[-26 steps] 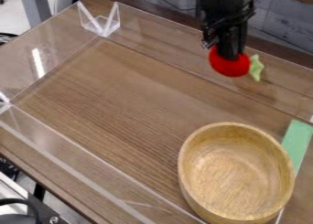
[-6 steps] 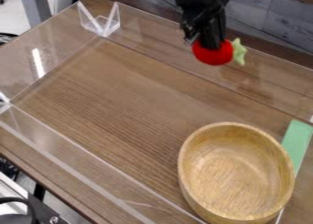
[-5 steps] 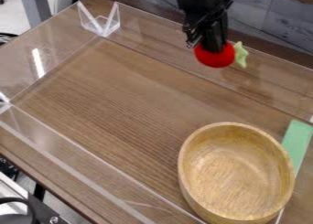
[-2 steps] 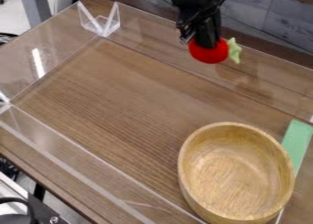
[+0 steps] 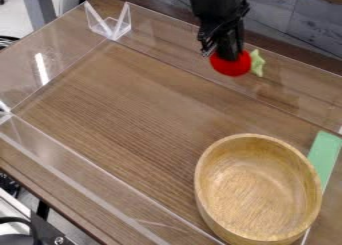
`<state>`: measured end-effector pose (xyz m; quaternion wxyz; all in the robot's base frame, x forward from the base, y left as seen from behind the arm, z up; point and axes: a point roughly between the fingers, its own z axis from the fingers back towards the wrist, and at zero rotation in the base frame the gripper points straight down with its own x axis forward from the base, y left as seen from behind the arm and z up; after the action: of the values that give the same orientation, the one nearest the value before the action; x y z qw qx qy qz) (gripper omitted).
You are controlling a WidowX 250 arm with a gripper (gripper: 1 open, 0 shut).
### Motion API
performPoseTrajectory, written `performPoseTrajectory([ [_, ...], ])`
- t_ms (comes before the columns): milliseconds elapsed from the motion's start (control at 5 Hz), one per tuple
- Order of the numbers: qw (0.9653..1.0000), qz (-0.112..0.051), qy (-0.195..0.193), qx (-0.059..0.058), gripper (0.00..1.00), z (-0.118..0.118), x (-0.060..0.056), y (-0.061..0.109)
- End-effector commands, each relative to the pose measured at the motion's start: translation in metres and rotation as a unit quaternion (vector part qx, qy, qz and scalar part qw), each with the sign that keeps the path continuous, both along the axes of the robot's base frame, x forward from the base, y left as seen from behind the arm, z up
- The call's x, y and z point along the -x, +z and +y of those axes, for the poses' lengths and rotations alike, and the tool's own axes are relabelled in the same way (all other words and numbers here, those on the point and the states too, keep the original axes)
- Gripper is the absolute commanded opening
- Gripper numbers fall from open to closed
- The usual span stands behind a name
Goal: Move the red fruit to the left
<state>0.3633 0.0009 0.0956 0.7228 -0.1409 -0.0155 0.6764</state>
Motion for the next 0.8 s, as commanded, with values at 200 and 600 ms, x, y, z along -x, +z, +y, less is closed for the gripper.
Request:
performPoseTrajectory([
  [200,0.9964,-0.035,0.077,0.001,0.0,0.062,0.0,0.04],
  [600,0.9982,-0.034,0.05,0.003,0.0,0.036,-0.01,0.04],
])
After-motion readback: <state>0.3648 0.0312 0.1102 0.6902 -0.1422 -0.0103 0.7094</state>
